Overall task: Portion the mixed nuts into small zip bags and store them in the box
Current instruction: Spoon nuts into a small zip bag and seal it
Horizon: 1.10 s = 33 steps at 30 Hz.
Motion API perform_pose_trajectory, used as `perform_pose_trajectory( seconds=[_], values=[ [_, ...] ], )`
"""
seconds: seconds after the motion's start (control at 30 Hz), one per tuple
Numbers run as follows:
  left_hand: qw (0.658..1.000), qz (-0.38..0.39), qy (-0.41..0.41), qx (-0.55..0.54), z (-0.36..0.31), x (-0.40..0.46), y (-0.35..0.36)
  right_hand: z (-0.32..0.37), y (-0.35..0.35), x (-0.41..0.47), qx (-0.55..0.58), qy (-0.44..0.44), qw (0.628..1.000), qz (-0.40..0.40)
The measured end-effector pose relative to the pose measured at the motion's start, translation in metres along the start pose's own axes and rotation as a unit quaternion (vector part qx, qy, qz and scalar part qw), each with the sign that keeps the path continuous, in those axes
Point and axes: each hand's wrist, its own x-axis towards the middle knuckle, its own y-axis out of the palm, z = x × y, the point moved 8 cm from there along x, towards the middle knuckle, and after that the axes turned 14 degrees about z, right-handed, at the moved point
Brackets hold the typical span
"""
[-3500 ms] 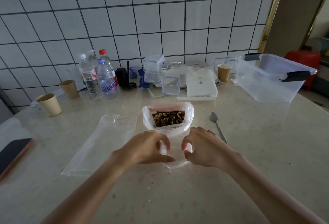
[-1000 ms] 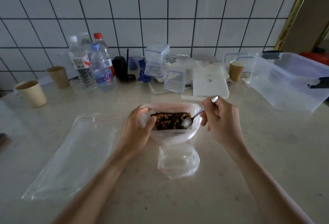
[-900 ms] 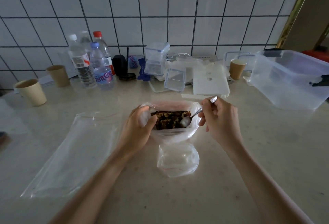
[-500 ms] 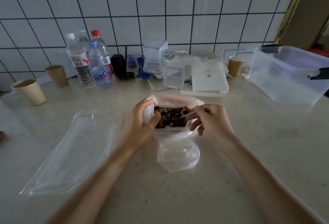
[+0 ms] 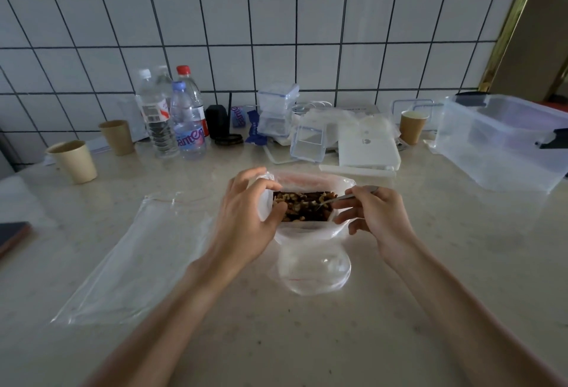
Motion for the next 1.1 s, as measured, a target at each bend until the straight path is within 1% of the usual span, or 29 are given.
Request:
perform_pose_trajectory(
  seconds=[0.07, 0.1, 0.2, 0.33, 0.47, 0.6, 0.7, 0.77, 0.83, 1.0, 1.1],
  values=[
    [1.0, -0.013, 0.023, 0.014, -0.01, -0.004, -0.006, 0.004, 0.0, -0.002, 0.003, -0.009, 1.0, -0.002],
    [1.0, -0.003, 0.024, 0.006, -0.013, -0.006, -0.007, 0.006, 0.0, -0.003, 0.005, -0.013, 1.0, -0.002],
    [0.997, 0.071, -0.018, -0.011, -0.011, -0.007, -0.001, 0.01, -0.001, -0.006, 0.011, -0.018, 1.0, 0.001],
    [0.982, 0.167, -0.079, 0.039, -0.001, -0.009, 0.011, 0.013, -0.004, -0.007, 0.024, -0.016, 1.0, 0.004],
    [0.971, 0.217, -0.104, -0.008, 0.006, -0.011, 0.018, 0.019, -0.007, -0.006, 0.041, -0.025, 0.999, 0.019],
    [0.964, 0.248, -0.096, -0.031, 0.005, -0.014, 0.028, 0.025, -0.006, -0.006, 0.04, -0.021, 0.997, 0.063],
    [0.963, 0.246, -0.088, -0.065, 0.004, -0.012, 0.03, 0.029, -0.002, -0.009, -0.002, -0.011, 0.992, 0.129],
    [0.959, 0.254, -0.085, -0.095, 0.003, -0.01, 0.029, 0.033, 0.003, -0.014, -0.057, -0.013, 0.981, 0.185],
    [0.955, 0.267, -0.081, -0.106, 0.002, -0.009, 0.028, 0.037, 0.009, -0.019, -0.113, -0.03, 0.967, 0.225],
    [0.949, 0.291, -0.08, -0.095, 0.002, -0.008, 0.029, 0.055, 0.019, -0.029, -0.214, -0.116, 0.929, 0.277],
    [0.95, 0.294, -0.065, -0.085, -0.002, -0.008, 0.027, 0.071, 0.024, -0.038, -0.225, -0.191, 0.906, 0.304]
  ],
)
